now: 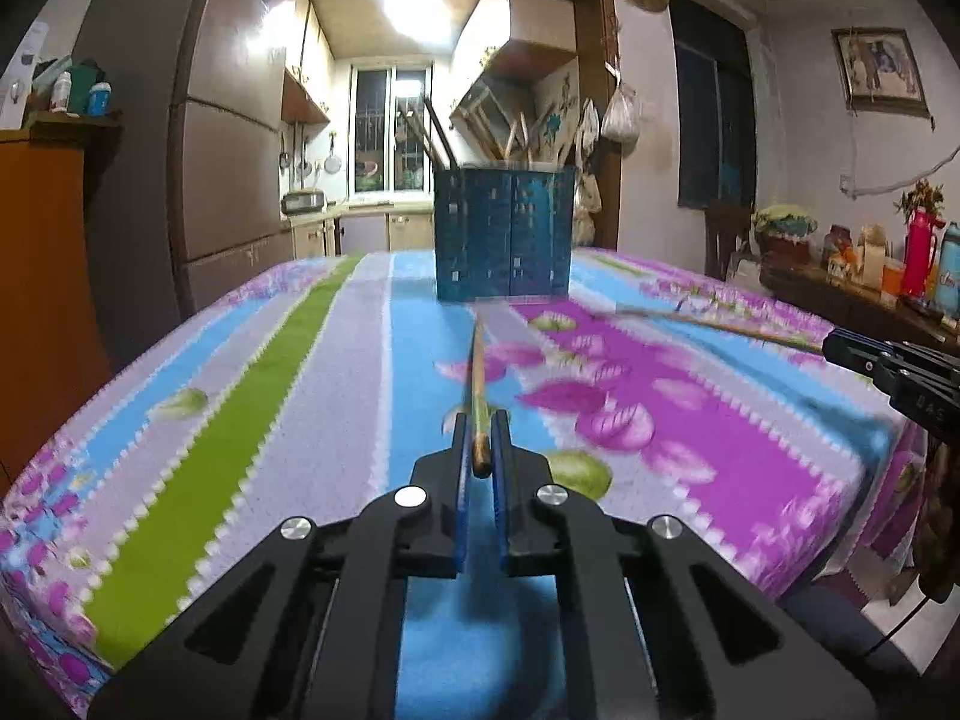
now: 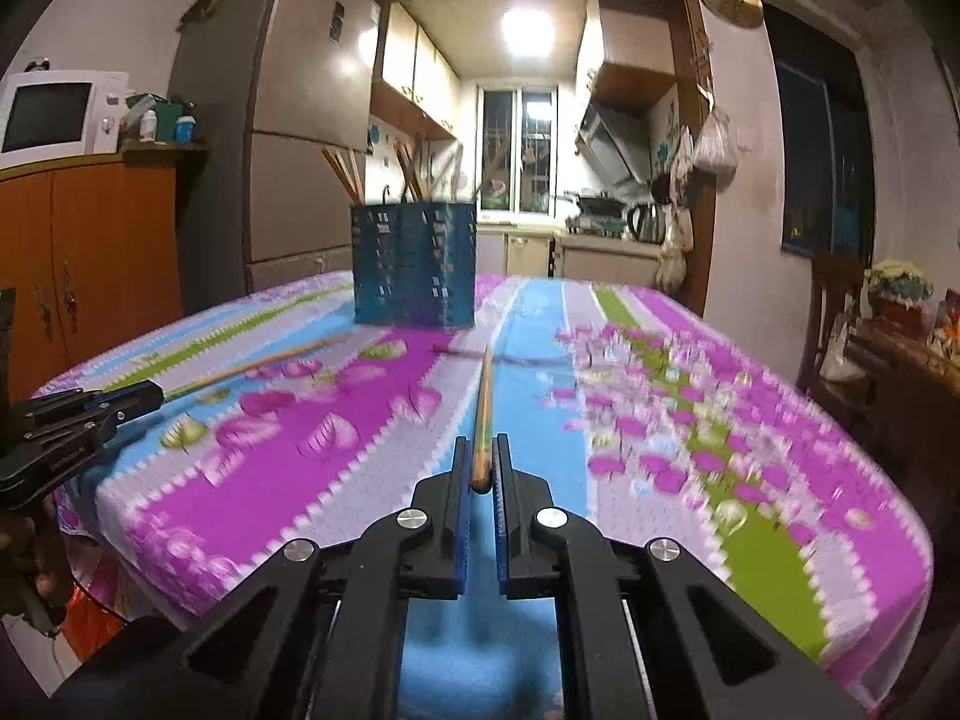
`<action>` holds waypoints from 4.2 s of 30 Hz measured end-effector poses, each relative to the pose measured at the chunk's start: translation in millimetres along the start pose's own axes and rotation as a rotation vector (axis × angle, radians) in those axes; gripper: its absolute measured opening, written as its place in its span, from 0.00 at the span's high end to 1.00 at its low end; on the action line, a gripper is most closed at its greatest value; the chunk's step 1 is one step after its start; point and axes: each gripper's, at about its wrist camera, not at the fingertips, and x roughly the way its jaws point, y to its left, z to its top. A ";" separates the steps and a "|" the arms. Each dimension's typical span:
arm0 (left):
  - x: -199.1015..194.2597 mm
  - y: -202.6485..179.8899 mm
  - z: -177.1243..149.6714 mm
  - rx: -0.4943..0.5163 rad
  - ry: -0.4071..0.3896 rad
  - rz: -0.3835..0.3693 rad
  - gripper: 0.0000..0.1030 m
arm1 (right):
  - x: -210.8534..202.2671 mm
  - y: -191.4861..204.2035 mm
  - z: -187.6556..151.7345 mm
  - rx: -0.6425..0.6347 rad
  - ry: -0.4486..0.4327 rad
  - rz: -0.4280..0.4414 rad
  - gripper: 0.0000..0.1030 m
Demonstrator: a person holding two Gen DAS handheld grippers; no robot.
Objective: Organize utensils
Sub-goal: 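Lift both chopsticks upright and lower them into the blue holder, then open both grippers to release the chopsticks into the holder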
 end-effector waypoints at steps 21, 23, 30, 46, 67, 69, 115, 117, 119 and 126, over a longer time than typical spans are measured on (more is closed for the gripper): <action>2.7 -16.2 168.7 0.059 -0.275 -0.109 0.95 | 4.4 -21.2 155.0 -0.042 -0.146 0.157 0.92; 5.8 -15.5 177.0 0.052 -0.272 -0.112 0.95 | 13.1 -29.3 167.7 -0.019 -0.125 0.176 0.92; 6.3 -15.7 195.8 0.061 -0.279 -0.129 0.95 | 31.5 -28.9 200.7 -0.018 -0.061 0.201 0.92; 11.3 -7.8 243.1 0.043 -0.306 -0.170 0.95 | 35.8 -26.9 279.9 0.008 -0.139 0.247 0.92; 37.0 -3.3 326.3 0.068 -0.369 -0.140 0.95 | 82.7 -36.2 362.2 0.012 -0.182 0.214 0.92; 41.5 -1.9 332.8 0.063 -0.376 -0.135 0.95 | 89.1 -37.7 368.7 0.016 -0.185 0.213 0.92; 153.7 15.3 335.6 -0.006 -0.337 -0.127 0.95 | 213.6 -22.4 357.4 0.043 -0.104 0.267 0.92; 153.5 15.6 335.5 -0.007 -0.337 -0.124 0.95 | 215.9 -22.6 356.3 0.048 -0.098 0.270 0.92; 155.7 16.1 334.2 -0.008 -0.329 -0.123 0.94 | 217.6 -22.9 355.4 0.052 -0.093 0.274 0.92; 152.9 13.4 333.2 -0.019 -0.329 -0.115 0.57 | 215.8 -24.7 355.2 0.061 -0.101 0.270 0.73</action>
